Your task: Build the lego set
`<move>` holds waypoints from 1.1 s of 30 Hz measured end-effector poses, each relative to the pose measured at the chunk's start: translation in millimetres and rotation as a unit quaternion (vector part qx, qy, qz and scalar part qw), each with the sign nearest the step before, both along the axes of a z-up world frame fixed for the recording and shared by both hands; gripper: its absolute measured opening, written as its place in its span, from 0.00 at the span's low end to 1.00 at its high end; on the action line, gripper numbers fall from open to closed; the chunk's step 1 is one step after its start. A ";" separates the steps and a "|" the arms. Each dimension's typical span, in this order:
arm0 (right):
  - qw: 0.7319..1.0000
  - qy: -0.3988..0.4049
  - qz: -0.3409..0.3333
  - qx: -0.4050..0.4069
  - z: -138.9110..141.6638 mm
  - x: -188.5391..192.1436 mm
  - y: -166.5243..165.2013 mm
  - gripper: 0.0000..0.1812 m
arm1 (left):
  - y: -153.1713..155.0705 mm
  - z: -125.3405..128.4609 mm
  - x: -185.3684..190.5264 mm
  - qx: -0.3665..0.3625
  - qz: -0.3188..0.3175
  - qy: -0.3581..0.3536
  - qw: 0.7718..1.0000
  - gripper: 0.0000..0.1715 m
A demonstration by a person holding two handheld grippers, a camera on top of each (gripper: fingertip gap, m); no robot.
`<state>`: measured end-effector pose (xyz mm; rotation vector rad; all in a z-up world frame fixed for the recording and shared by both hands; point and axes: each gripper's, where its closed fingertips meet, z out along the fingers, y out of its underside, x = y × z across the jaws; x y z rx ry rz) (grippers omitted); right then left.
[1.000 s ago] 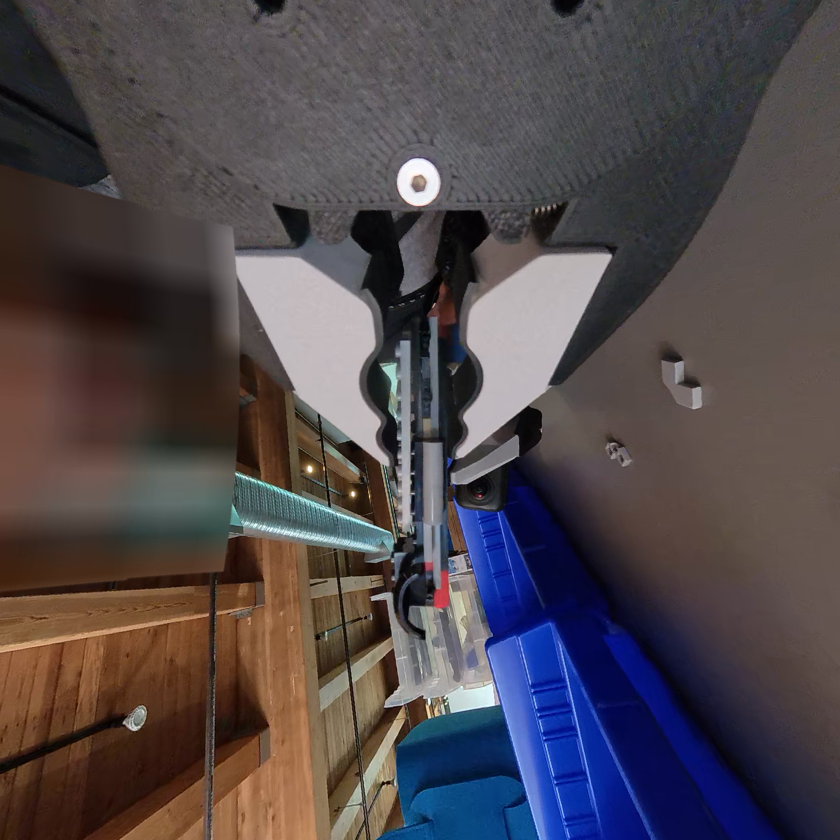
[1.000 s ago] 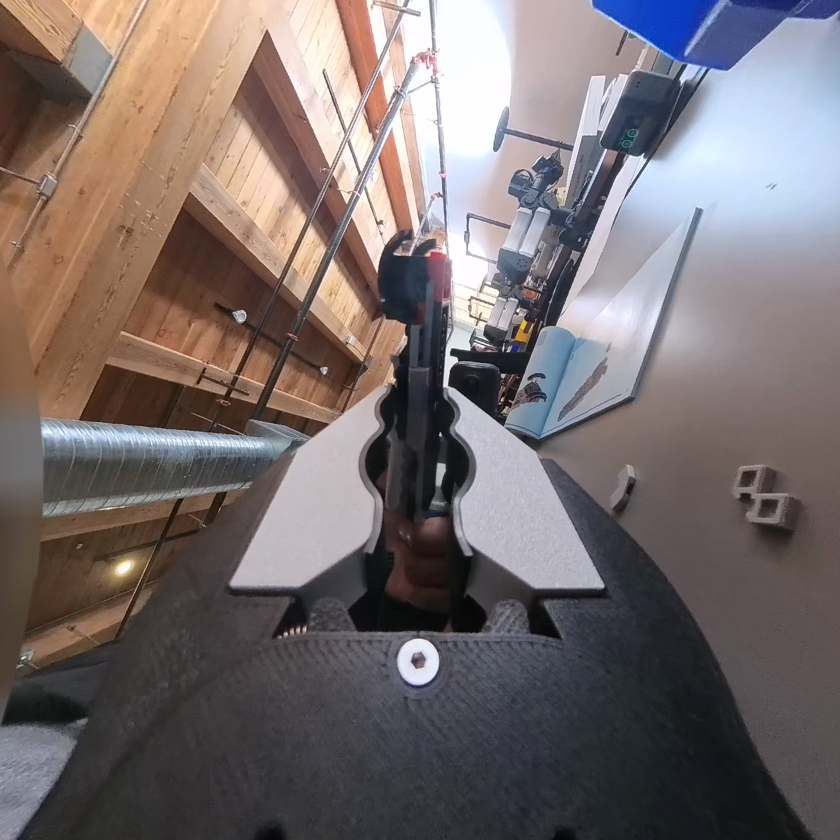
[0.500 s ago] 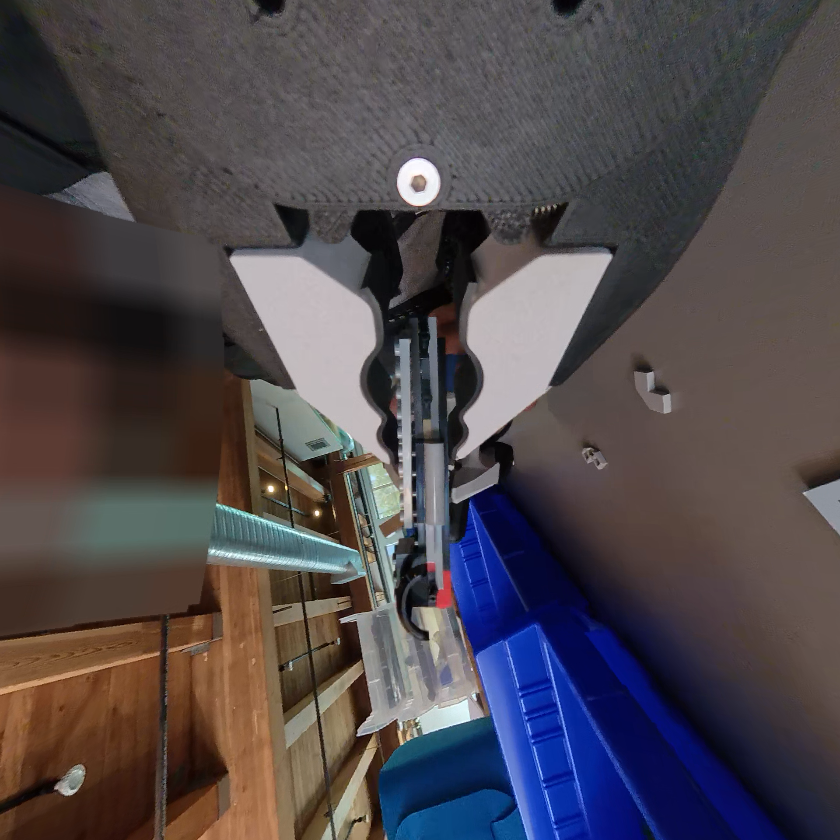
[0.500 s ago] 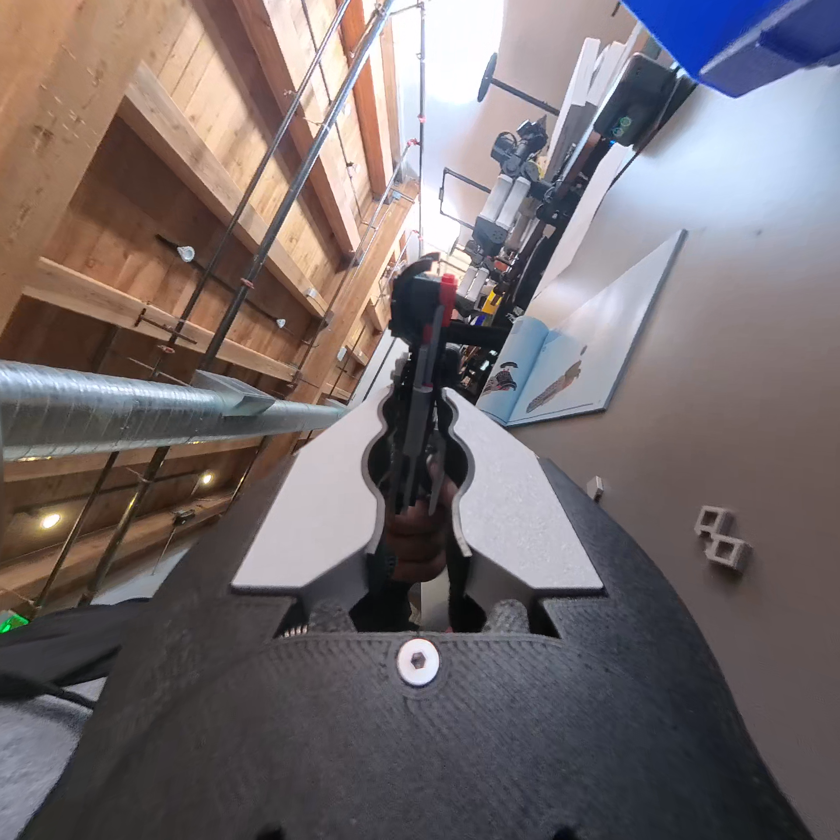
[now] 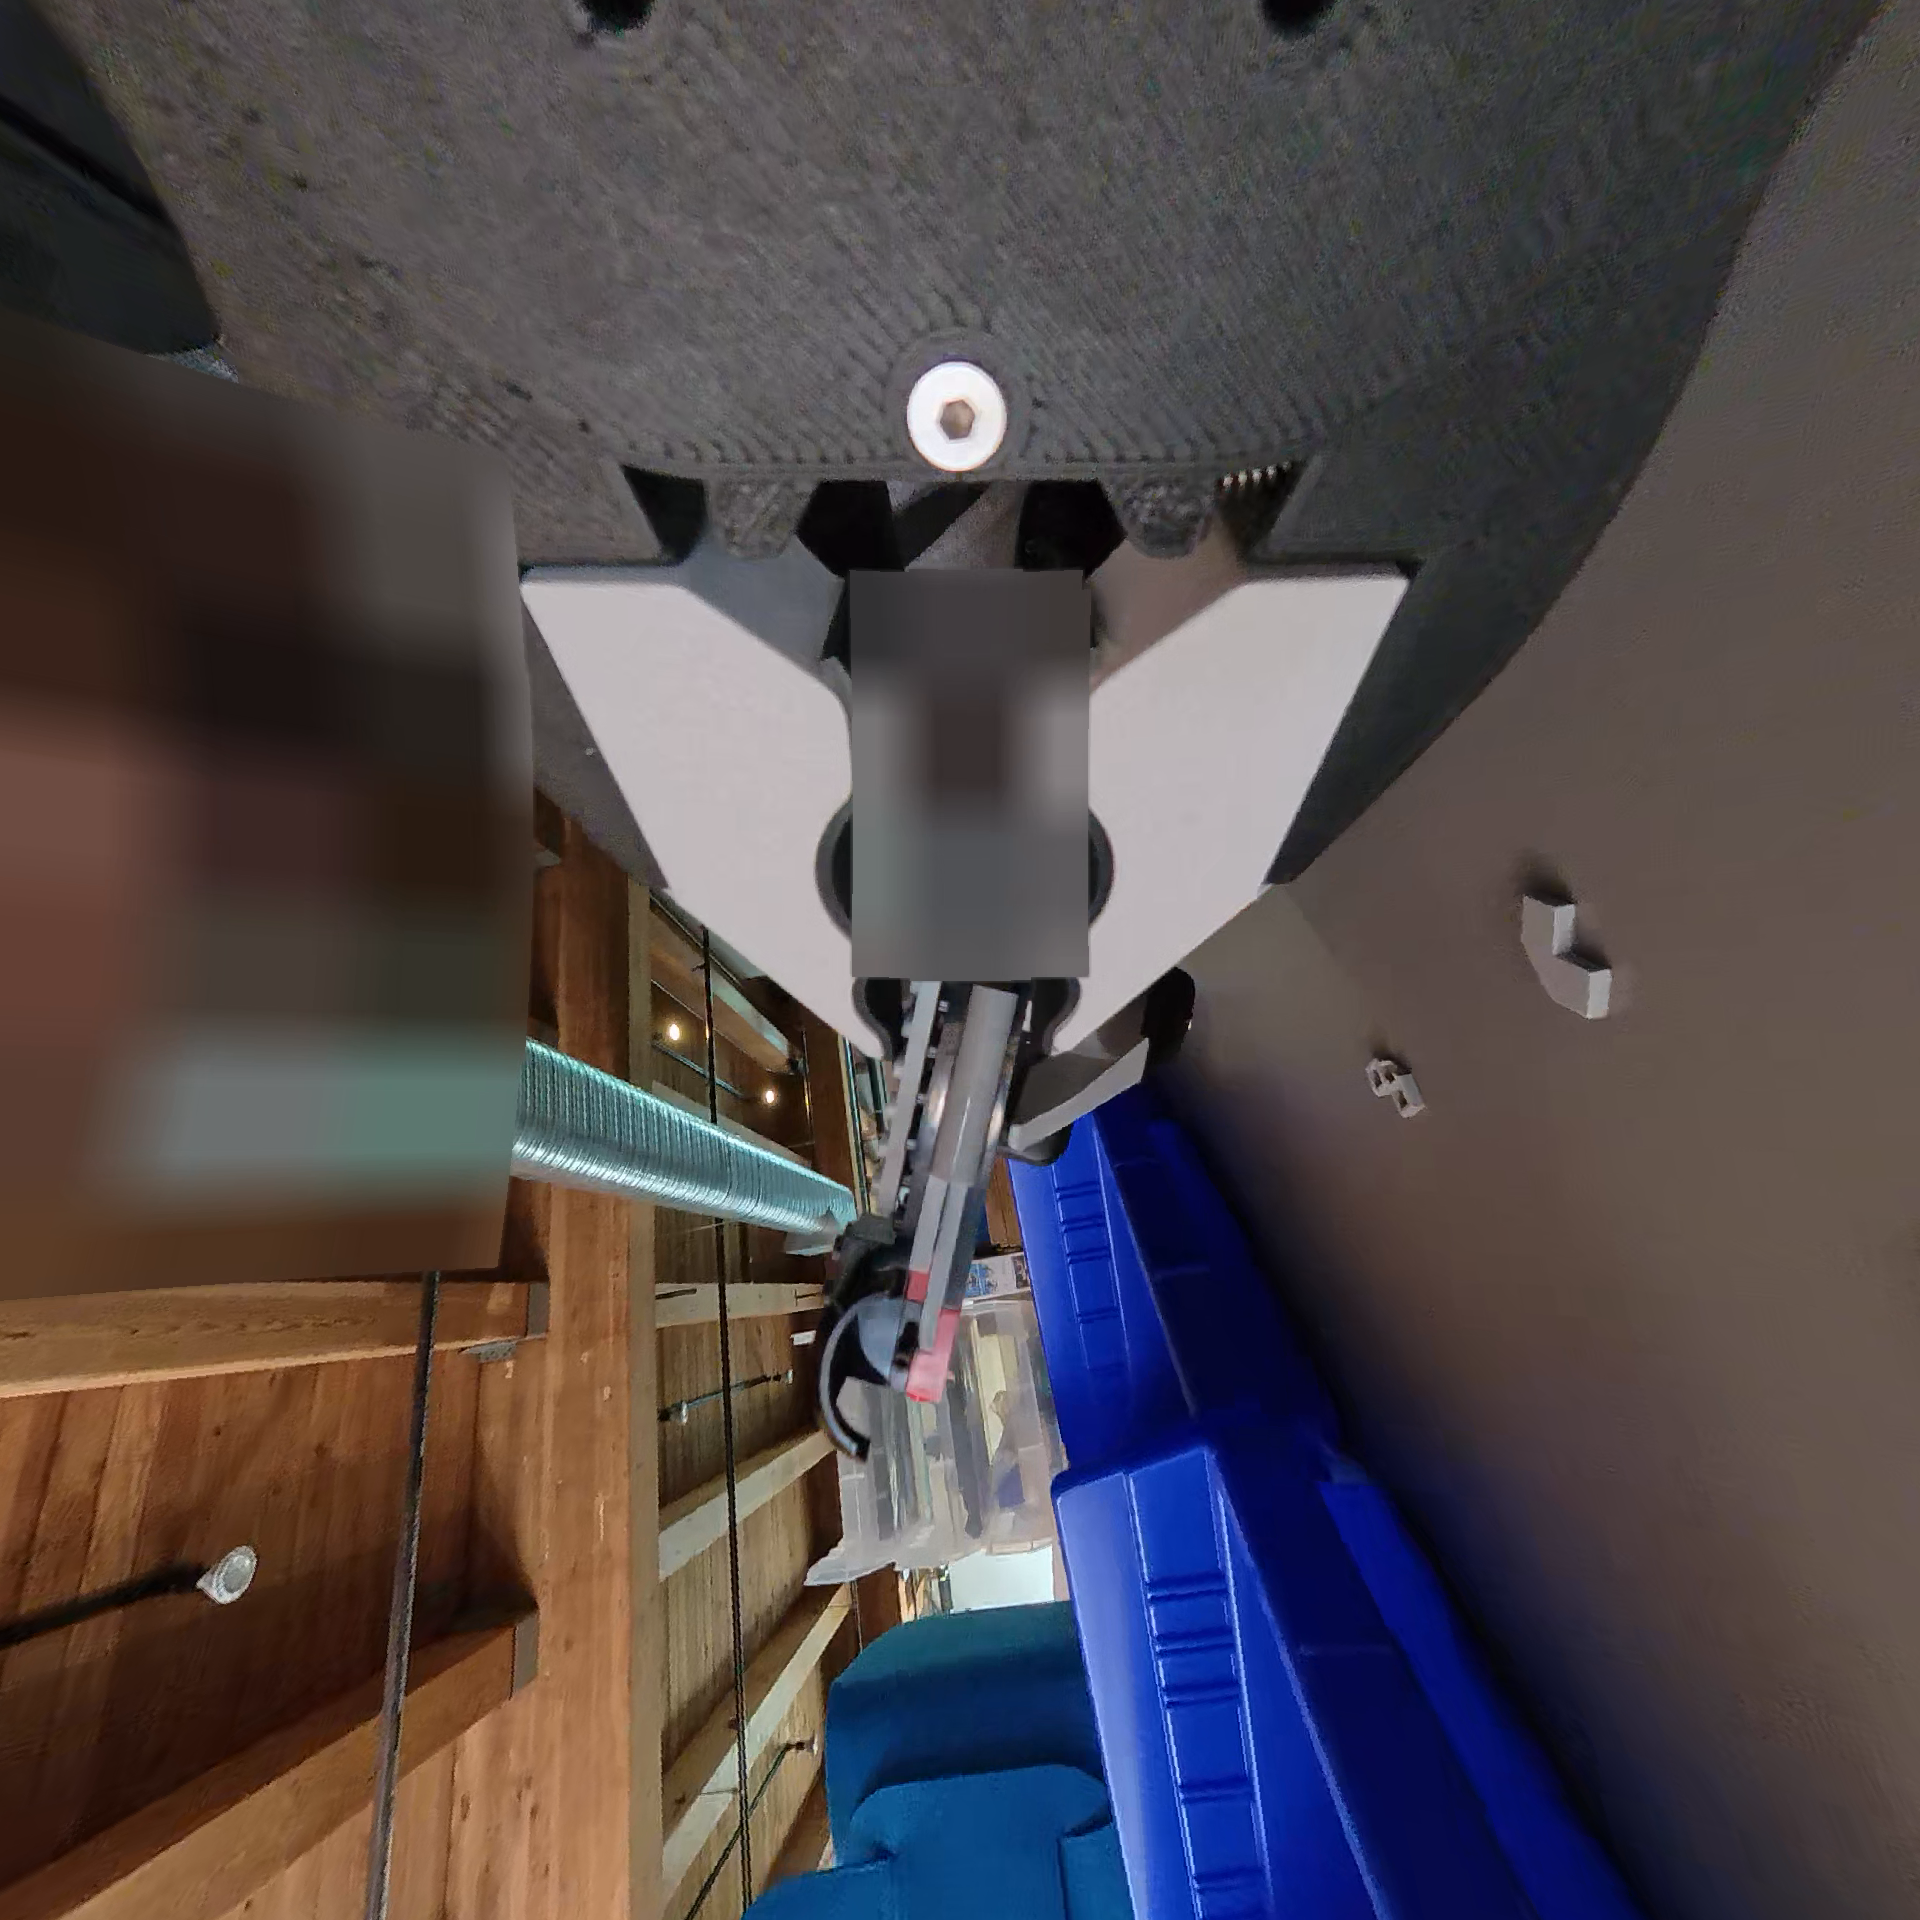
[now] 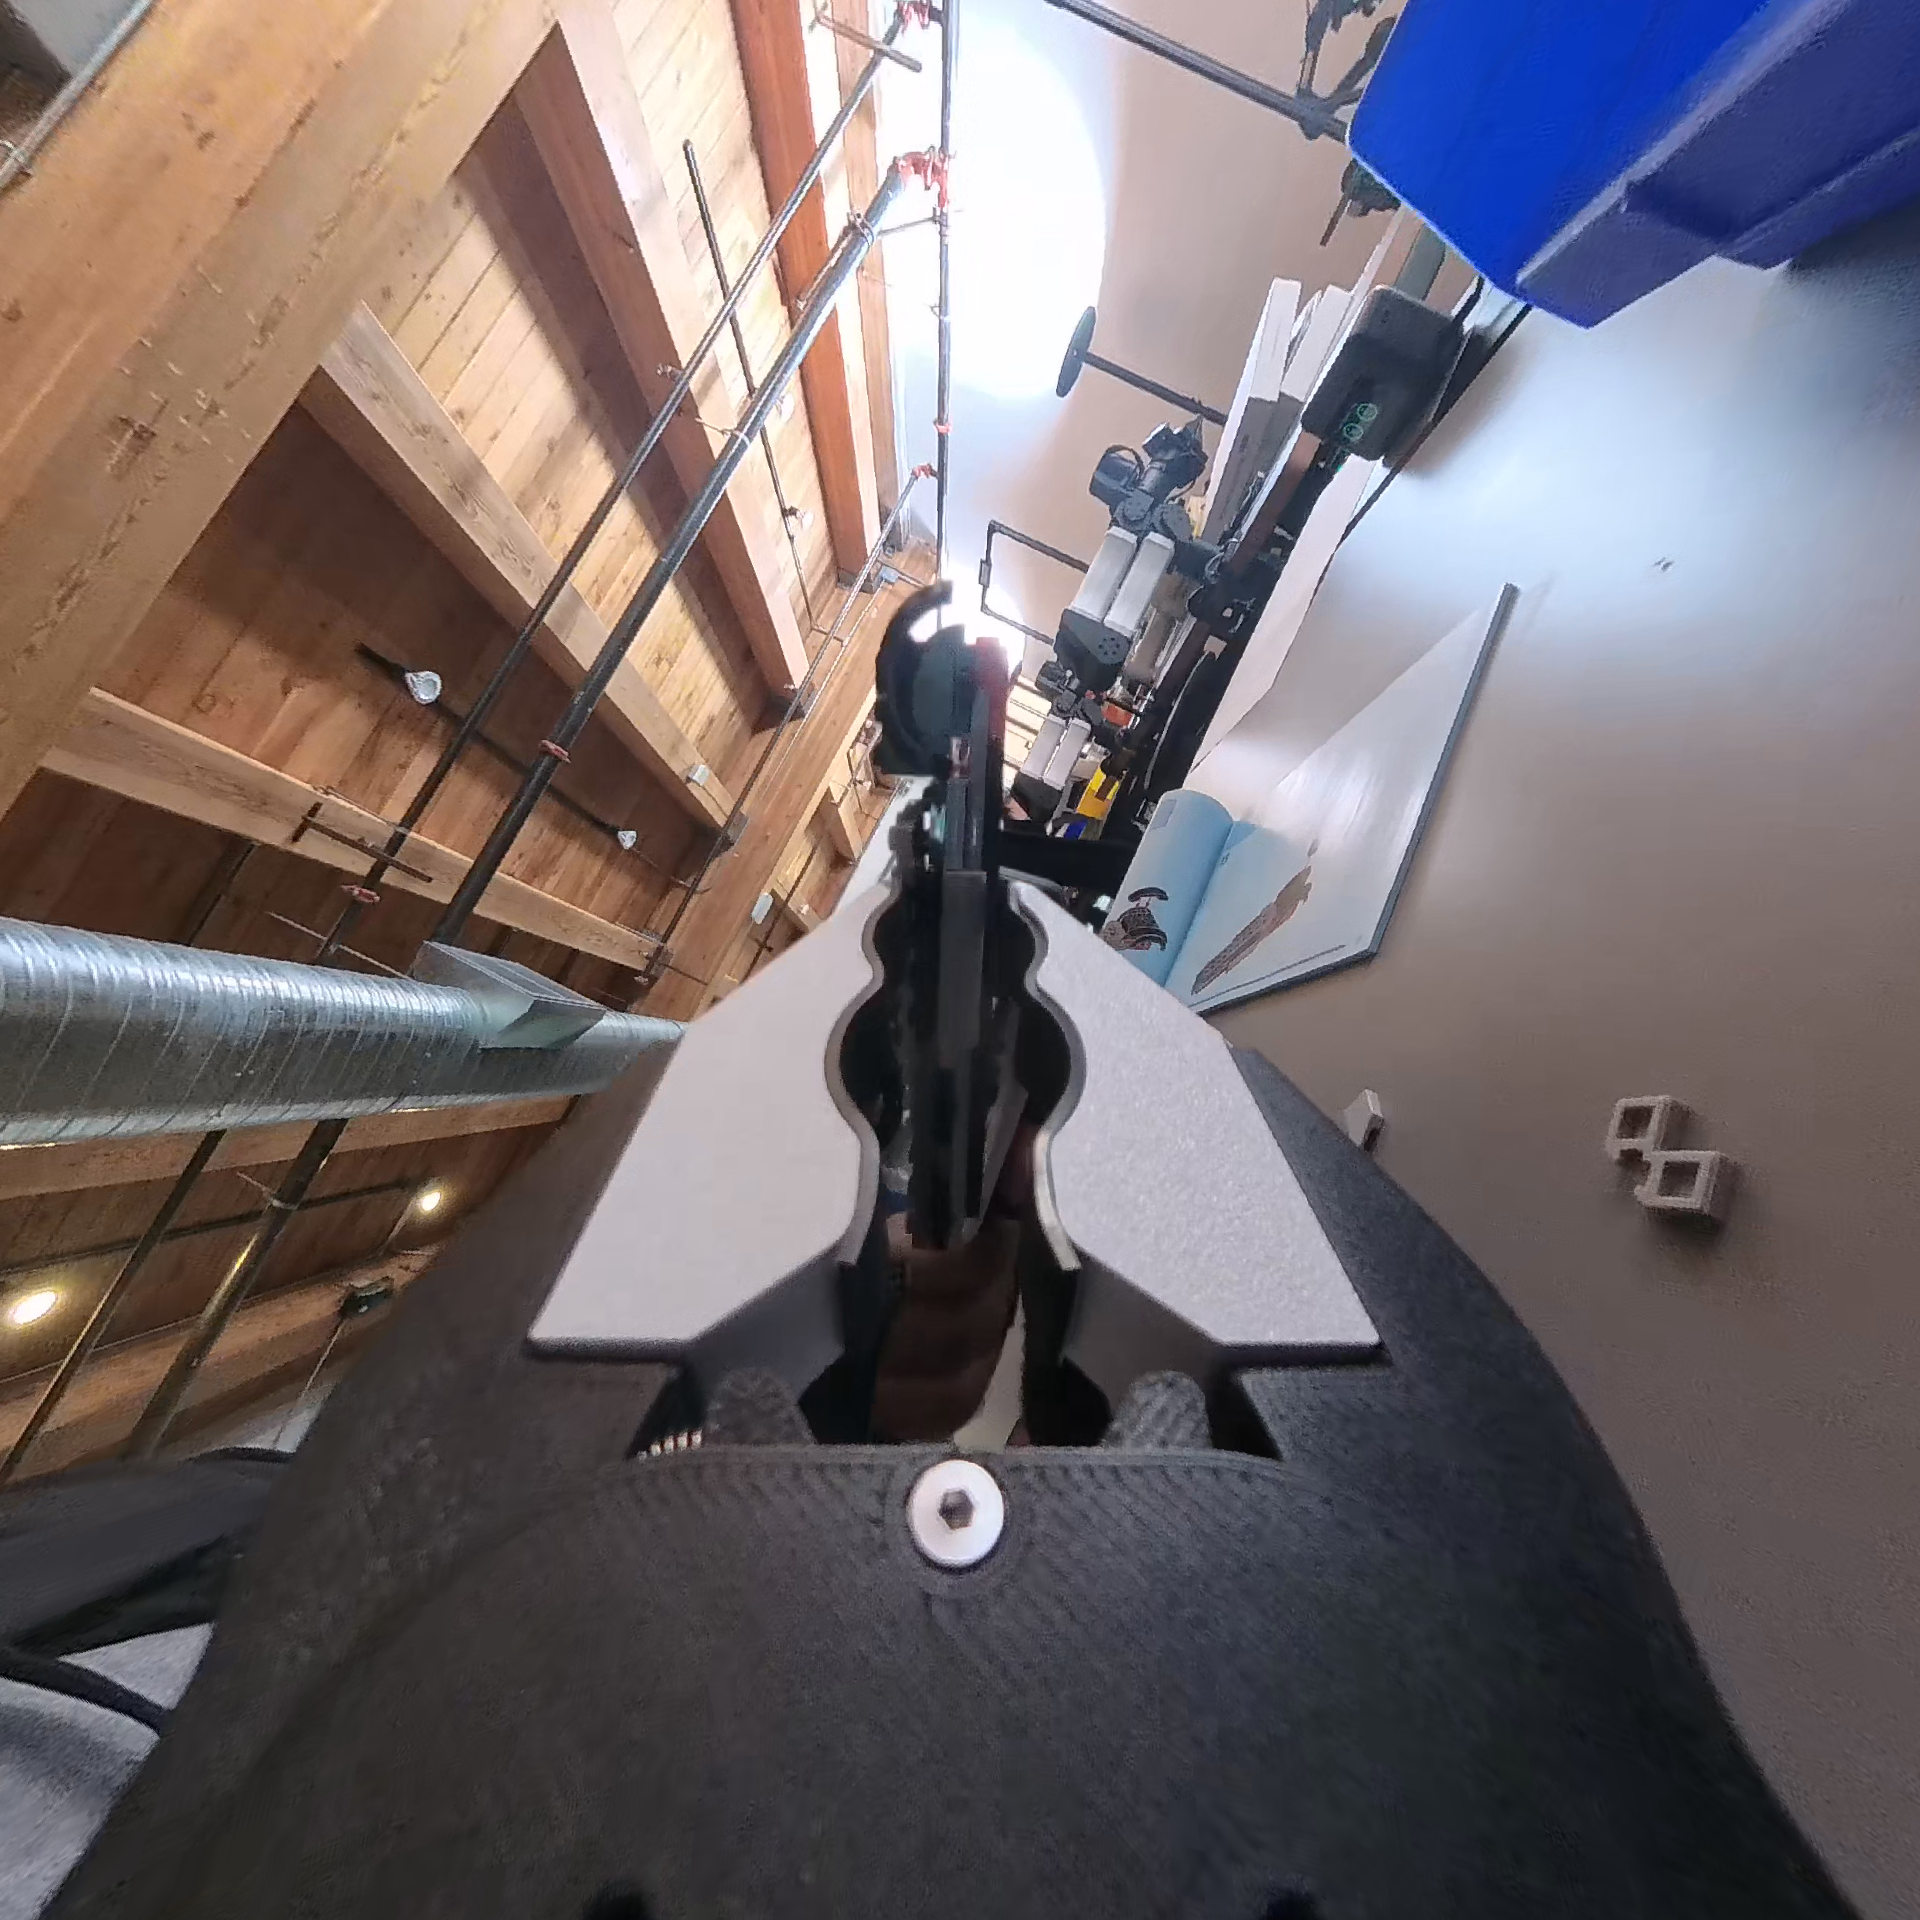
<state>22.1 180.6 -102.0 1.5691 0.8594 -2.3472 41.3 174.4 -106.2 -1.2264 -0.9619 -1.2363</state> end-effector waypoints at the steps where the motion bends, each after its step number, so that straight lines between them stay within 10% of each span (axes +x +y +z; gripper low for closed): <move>1: 1.000 0.001 -0.002 -0.002 0.3 0.2 0.6 0.10 | 0.2 0.8 0.0 0.004 0.003 0.001 1.000 0.14; 33: 0.999 0.032 -0.010 -0.039 10.0 6.7 1.1 0.13 | 1.7 11.1 6.1 0.016 0.017 0.011 1.000 0.12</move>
